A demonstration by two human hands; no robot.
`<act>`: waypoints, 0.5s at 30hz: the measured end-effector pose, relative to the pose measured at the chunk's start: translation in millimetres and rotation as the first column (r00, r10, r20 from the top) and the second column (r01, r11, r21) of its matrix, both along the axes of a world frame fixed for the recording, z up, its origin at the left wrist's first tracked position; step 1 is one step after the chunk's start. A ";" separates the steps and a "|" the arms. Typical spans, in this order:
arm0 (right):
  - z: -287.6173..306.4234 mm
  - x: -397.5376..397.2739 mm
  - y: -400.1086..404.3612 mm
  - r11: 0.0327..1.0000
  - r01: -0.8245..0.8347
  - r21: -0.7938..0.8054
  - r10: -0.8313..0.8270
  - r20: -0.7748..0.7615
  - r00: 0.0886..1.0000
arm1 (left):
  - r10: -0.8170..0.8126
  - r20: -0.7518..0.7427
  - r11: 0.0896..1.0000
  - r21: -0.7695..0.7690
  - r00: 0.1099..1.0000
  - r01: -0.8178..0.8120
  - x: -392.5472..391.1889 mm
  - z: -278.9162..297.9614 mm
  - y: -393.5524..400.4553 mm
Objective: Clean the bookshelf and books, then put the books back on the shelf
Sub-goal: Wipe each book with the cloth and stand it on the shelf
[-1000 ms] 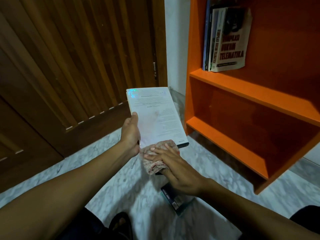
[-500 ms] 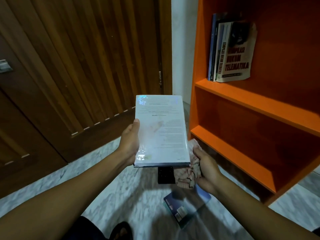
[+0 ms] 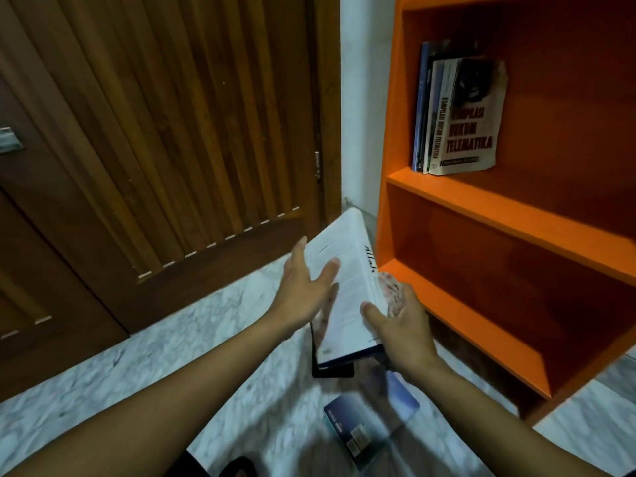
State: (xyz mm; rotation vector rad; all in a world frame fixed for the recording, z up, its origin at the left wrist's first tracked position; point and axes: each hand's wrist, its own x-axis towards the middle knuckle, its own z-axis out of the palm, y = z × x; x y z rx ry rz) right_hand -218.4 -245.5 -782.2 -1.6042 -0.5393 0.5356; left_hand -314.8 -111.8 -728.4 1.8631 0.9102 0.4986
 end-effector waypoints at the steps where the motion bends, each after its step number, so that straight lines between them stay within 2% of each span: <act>1: -0.8 -5.5 -1.3 1.000 -0.008 -0.027 0.012 0.159 0.987 | -0.015 0.057 0.983 -0.179 0.998 0.025 4.5 4.6 -8.3; 2: -2.2 -10.6 -2.7 0.998 -0.027 -0.060 0.044 0.315 0.948 | 0.005 0.092 0.939 -0.343 0.996 0.027 7.9 7.1 -15.5; 3: -4.7 -15.5 -3.9 0.994 -0.044 -0.103 0.086 0.452 0.888 | 0.045 0.100 0.895 -0.446 0.994 0.004 11.2 7.6 -20.1; 5: -9.4 -23.5 -6.2 0.983 -0.033 -0.179 0.144 0.650 0.747 | 0.167 0.124 0.843 -0.533 0.978 -0.076 15.3 4.4 -19.7; 7: -12.6 -25.7 -6.6 0.980 0.001 -0.198 0.151 0.753 0.640 | 0.289 0.138 0.809 -0.564 0.947 -0.165 15.1 -0.4 -13.9; 10: -13.6 -26.6 -7.7 0.980 -0.032 -0.196 0.181 0.810 0.558 | 0.385 0.179 0.772 -0.600 0.906 -0.210 12.2 -8.7 -8.8; 12: -13.7 -23.2 -8.3 0.973 -0.152 -0.173 0.230 0.768 0.597 | 0.424 0.226 0.749 -0.632 0.877 -0.199 11.0 -13.6 -5.7; 14: -12.4 -18.6 -7.9 0.962 -0.253 -0.103 0.256 0.656 0.710 | 0.422 0.274 0.759 -0.629 0.864 -0.171 10.3 -13.3 -2.1; 15: -9.8 -14.9 -7.6 0.966 -0.249 -0.068 0.242 0.577 0.780 | 0.408 0.294 0.770 -0.620 0.864 -0.153 9.4 -11.9 -1.0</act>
